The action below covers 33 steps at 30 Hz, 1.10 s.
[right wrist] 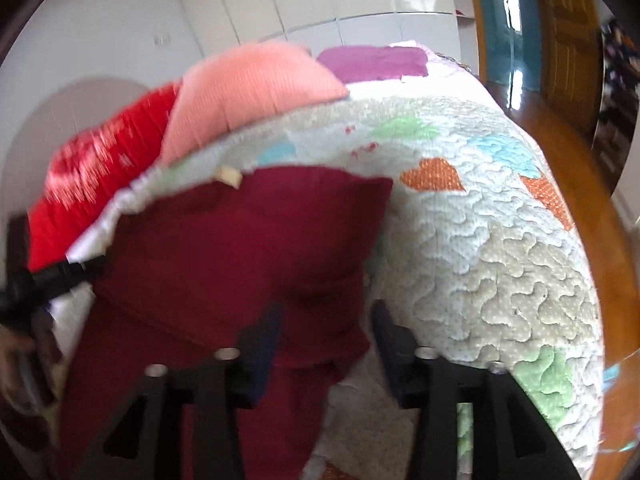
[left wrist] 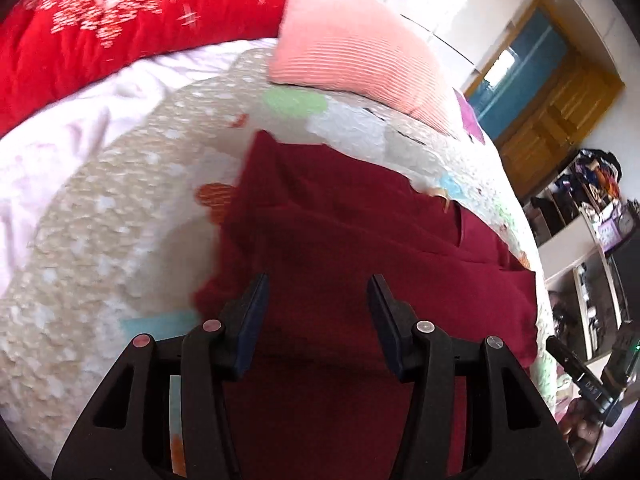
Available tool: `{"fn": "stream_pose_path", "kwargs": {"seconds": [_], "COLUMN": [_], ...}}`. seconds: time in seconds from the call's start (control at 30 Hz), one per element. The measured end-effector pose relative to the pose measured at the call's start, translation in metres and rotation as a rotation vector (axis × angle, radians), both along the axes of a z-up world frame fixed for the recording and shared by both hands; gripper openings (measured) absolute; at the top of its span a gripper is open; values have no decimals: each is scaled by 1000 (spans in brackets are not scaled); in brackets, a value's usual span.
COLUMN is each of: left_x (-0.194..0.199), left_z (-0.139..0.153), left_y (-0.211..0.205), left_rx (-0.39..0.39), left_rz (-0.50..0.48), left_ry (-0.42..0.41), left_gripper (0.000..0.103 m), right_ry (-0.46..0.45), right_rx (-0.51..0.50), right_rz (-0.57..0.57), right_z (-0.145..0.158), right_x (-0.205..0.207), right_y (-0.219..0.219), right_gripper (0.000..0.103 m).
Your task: Fold small clothes
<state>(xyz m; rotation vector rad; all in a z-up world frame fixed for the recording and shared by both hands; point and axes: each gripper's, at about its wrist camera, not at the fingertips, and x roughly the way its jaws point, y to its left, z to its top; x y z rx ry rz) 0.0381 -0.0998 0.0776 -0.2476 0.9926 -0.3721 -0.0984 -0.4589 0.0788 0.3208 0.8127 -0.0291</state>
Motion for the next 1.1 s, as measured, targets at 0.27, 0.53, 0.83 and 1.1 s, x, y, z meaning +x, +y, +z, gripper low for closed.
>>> {"fn": "stream_pose_path", "kwargs": {"seconds": [0.27, 0.53, 0.83, 1.1], "left_x": [-59, -149, -228, -242], "left_z": [1, -18, -25, -30], "left_y": [44, 76, 99, 92], "left_rx": [7, 28, 74, 71], "left_rz": [-88, -121, -140, -143], "left_ry": [52, 168, 232, 227], "left_gripper": [55, 58, 61, 80], "right_ry": [77, 204, 172, 129], "right_rx": [-2, 45, 223, 350], "right_rz": [185, 311, 373, 411], "right_z": [9, -28, -46, -56], "right_x": [-45, -148, -218, -227], "right_y": [28, 51, 61, 66], "right_gripper": [52, 53, 61, 66]}}
